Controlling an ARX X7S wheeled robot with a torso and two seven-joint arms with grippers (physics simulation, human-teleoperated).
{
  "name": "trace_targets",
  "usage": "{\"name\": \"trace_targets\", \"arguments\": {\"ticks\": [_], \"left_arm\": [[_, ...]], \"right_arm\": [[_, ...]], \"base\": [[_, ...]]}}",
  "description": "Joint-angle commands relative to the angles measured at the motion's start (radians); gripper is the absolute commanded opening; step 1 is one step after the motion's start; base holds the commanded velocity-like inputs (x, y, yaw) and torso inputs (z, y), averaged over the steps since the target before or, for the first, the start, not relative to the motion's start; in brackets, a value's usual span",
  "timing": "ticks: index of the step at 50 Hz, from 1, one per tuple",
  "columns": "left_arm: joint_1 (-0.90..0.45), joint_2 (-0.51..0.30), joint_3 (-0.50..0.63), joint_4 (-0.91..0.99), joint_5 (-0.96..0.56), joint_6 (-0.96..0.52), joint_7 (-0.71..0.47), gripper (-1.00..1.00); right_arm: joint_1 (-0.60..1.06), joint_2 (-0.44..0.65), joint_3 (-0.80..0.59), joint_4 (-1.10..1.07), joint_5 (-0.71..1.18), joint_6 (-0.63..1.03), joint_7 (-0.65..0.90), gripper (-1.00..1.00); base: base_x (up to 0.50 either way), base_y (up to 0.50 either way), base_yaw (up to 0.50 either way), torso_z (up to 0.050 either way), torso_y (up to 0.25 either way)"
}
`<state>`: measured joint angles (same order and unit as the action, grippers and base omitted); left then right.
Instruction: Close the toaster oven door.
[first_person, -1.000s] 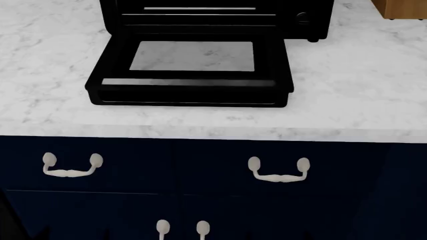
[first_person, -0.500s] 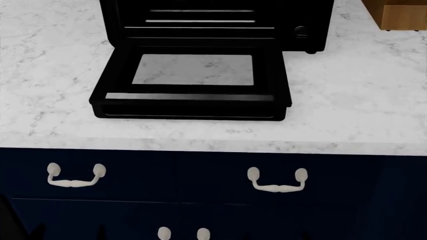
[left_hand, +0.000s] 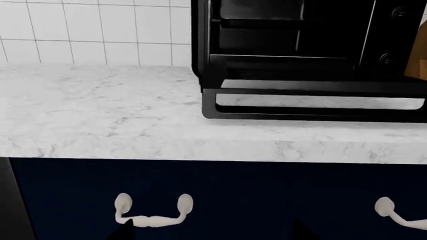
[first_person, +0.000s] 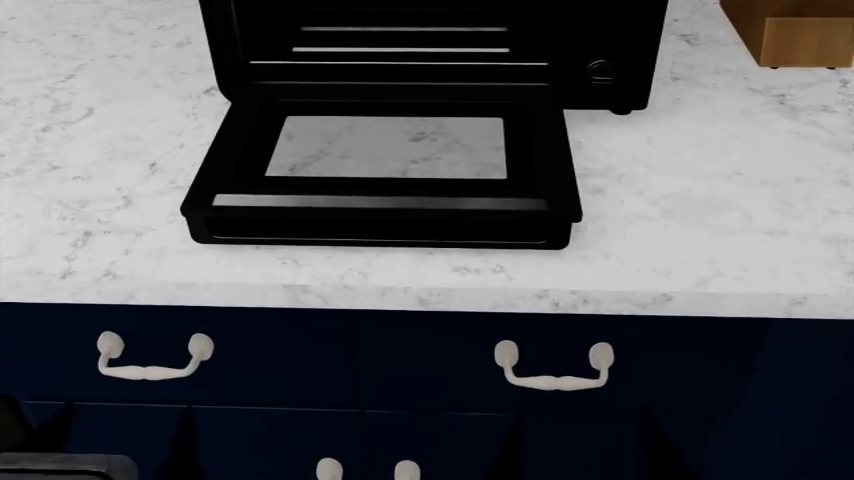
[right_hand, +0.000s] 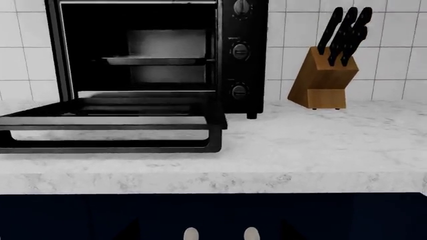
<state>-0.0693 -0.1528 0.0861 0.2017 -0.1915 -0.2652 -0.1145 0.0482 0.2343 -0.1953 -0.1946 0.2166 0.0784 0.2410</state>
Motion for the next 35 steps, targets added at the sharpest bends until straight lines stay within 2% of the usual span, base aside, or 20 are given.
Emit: {"name": "trace_targets", "arguments": {"ticks": [1,5,12,18,21,25,30,35], "left_arm": [[-0.149,-0.092,-0.065,0.231,-0.109,-0.348,-0.018,1.00],[-0.269,-0.134,-0.094,0.289,-0.164,-0.495,-0.011,1.00],[-0.390,-0.191,-0.063,0.250,-0.171,-0.512,0.049,1.00],[-0.485,-0.212,-0.079,0.220,-0.215,-0.605,0.068,1.00],[-0.523,-0.215,-0.081,0.182,-0.228,-0.647,0.071,1.00],[-0.573,-0.224,-0.076,0.129,-0.223,-0.658,0.076,1.00],[-0.580,-0.236,-0.068,0.132,-0.223,-0.666,0.080,1.00],[-0.581,-0.240,-0.056,0.149,-0.227,-0.674,0.085,1.00]], "right_arm": [[0.110,0.112,0.100,-0.380,0.042,0.259,0.081,1.00],[0.242,0.171,0.163,-0.510,0.099,0.412,0.097,1.00],[0.542,0.270,0.283,-0.710,0.258,0.723,0.140,1.00],[0.924,0.347,0.434,-0.850,0.572,1.050,0.247,1.00],[1.079,0.440,0.483,-0.847,0.822,1.114,0.391,1.00],[1.202,0.502,0.535,-0.843,1.069,1.164,0.545,1.00],[1.222,0.536,0.540,-0.841,1.166,1.161,0.616,1.00],[1.187,0.547,0.522,-0.845,1.143,1.151,0.608,1.00]], "base": [[0.00,0.00,0.00,0.000,0.000],[0.00,0.00,0.00,0.000,0.000],[0.00,0.00,0.00,0.000,0.000],[0.00,0.00,0.00,0.000,0.000],[0.00,0.00,0.00,0.000,0.000],[0.00,0.00,0.00,0.000,0.000],[0.00,0.00,0.00,0.000,0.000],[0.00,0.28,0.00,0.000,0.000]]}}
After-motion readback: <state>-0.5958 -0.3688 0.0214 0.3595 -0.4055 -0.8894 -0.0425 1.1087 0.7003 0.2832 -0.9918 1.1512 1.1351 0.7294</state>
